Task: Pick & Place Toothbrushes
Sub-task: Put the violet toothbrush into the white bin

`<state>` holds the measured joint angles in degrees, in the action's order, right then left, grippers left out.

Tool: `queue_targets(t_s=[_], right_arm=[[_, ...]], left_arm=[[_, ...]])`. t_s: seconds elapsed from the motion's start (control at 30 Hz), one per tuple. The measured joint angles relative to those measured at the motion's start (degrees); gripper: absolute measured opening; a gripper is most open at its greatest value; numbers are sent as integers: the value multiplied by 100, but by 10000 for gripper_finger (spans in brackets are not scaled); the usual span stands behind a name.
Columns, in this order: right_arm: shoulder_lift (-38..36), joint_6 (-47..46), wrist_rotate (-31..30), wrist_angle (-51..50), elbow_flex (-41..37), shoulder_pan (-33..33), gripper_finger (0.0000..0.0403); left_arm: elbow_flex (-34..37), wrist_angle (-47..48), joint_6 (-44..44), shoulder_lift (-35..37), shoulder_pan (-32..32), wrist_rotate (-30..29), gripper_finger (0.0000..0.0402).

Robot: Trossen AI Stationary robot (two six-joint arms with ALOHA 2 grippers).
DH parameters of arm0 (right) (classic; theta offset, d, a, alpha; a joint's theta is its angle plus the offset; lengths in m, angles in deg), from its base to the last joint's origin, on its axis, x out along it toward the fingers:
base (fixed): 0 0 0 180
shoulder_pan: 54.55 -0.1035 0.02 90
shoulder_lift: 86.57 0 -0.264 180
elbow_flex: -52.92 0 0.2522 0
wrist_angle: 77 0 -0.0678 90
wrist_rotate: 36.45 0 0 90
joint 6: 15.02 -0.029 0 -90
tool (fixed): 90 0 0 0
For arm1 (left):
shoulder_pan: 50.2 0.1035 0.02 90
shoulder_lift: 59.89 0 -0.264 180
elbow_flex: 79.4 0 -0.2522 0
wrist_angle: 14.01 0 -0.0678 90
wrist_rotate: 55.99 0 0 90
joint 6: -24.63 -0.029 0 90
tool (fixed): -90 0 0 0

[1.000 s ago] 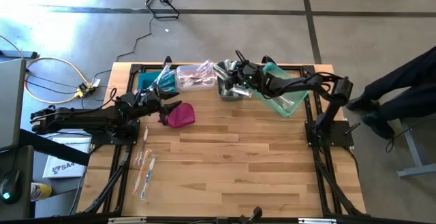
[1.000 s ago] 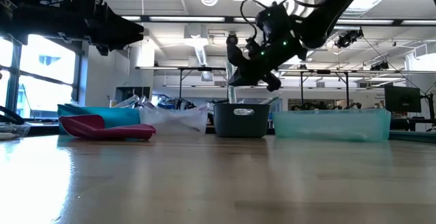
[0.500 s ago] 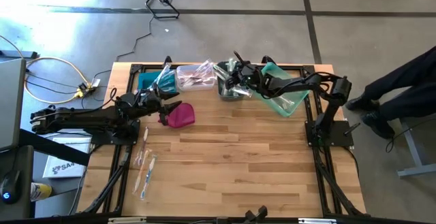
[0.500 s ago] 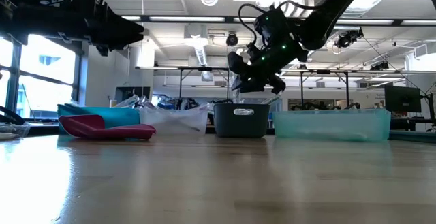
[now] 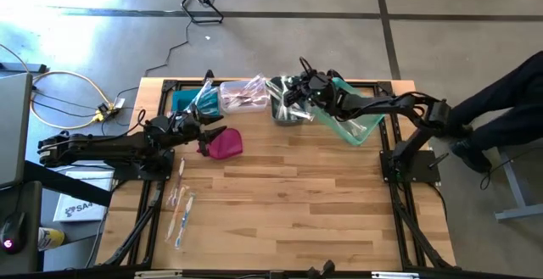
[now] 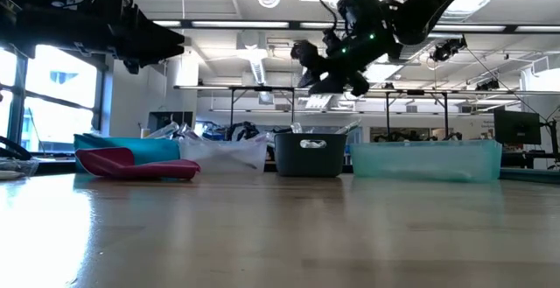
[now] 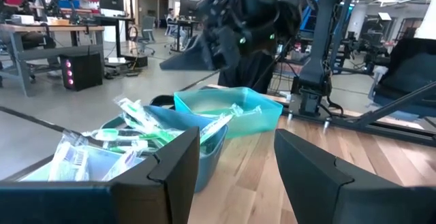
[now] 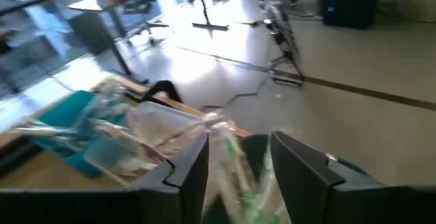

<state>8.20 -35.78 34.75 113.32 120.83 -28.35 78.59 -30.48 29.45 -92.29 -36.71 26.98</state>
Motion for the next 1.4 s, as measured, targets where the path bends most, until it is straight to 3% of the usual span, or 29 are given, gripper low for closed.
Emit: queue_targets(t_s=[0.1, 0.33, 0.43, 0.67, 1.03, 1.2, 1.4], right_arm=[[-169, 3, 577, 11, 0, -34, 146], [-381, 4, 2793, 105, 0, -78, 133], [-381, 17, 3375, 161, 0, -148, 128], [-359, 599, 3525, 129, 0, -374, 121], [-355, 903, 3525, 129, 0, -484, 121], [-353, 904, 3525, 87, 0, -484, 121], [-348, 904, 3527, -91, 0, -484, 121]], left_arm=[[0, 30, 2, 1, 0, -1, 187], [0, 43, 0, 0, 0, -4, 187], [0, 43, 0, 0, 0, -4, 187], [0, 39, 95, 0, 0, 32, 187], [-96, 187, 1773, -14, -4, 341, 187], [-598, 1248, 1904, -38, -210, 163, 187], [-1362, 2837, 1914, -359, -784, -876, 187]])
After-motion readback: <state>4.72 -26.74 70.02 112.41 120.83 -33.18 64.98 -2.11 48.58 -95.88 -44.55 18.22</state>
